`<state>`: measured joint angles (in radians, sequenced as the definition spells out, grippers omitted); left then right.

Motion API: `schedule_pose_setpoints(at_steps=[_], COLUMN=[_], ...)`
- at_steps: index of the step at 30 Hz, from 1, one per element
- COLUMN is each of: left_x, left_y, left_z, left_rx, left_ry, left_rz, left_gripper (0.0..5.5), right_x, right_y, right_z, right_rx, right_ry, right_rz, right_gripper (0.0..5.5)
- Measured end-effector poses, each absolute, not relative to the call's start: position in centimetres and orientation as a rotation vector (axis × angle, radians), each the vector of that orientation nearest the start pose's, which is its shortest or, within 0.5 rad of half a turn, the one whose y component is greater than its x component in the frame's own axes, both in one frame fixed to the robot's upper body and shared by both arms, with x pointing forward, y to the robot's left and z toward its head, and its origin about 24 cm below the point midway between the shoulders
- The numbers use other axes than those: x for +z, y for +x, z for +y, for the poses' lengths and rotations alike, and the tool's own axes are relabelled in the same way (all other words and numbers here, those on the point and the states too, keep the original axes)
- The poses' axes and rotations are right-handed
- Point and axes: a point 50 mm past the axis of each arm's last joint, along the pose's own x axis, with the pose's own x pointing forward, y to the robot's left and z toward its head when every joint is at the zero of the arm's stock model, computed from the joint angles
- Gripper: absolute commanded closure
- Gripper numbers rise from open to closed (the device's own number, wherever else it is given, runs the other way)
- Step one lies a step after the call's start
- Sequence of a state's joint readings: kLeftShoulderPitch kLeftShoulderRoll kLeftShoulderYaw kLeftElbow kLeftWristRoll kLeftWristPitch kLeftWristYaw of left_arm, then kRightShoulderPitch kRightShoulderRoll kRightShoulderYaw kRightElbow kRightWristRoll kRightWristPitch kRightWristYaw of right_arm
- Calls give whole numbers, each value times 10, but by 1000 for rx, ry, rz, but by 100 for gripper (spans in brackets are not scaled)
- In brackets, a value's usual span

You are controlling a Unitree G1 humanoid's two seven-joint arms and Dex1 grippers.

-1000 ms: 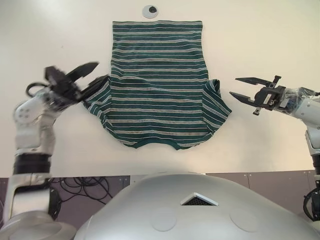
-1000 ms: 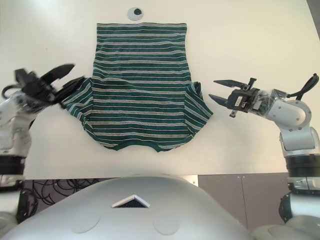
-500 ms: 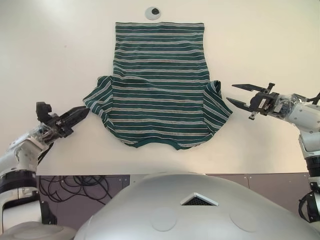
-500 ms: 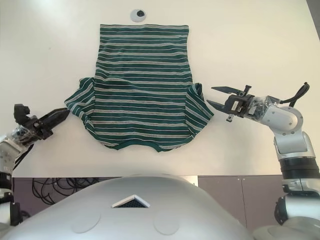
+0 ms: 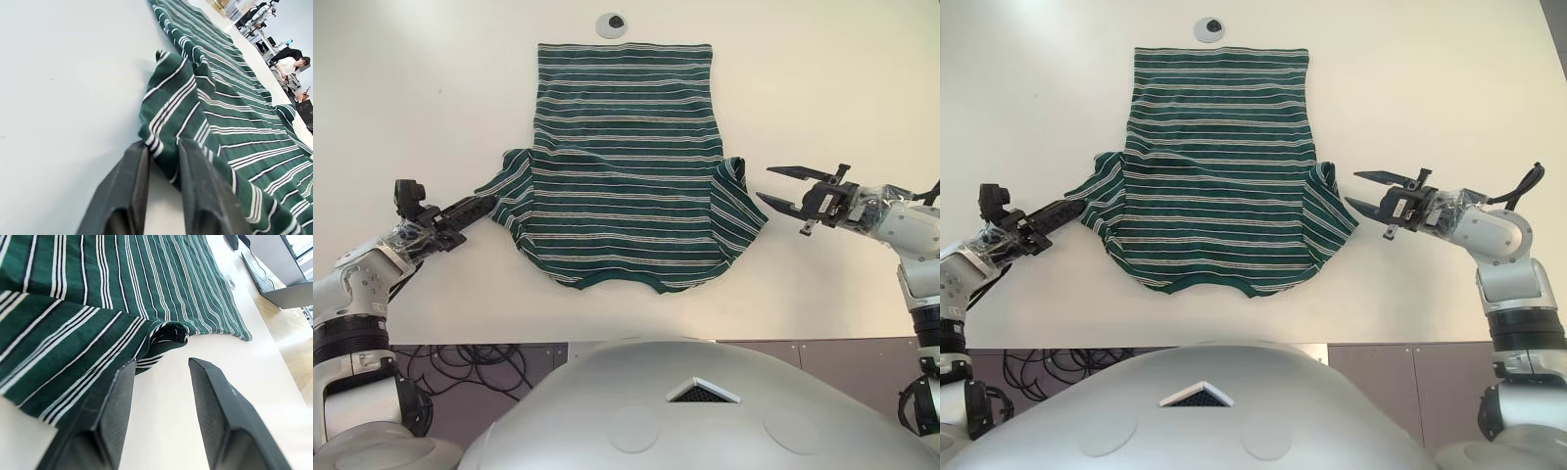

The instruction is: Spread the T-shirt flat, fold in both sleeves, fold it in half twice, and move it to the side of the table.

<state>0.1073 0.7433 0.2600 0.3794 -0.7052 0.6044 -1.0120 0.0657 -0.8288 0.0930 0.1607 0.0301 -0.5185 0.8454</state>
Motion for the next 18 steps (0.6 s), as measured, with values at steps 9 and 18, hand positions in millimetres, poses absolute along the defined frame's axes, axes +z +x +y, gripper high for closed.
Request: schedule_pose_setpoints(at_steps=[9,18], left_x=[17,48], left_y=[178,191], left_z=[330,306], left_rx=[-497,-693], left_ry=[-537,-506], left_rz=[563,379], left_gripper=[549,549], right_x=[54,52], right_y=[210,210], right_z=[-242,-243], right_rx=[1038,1036], right_ry=[-798,-795], right_rz=[95,104], right_gripper=[351,351])
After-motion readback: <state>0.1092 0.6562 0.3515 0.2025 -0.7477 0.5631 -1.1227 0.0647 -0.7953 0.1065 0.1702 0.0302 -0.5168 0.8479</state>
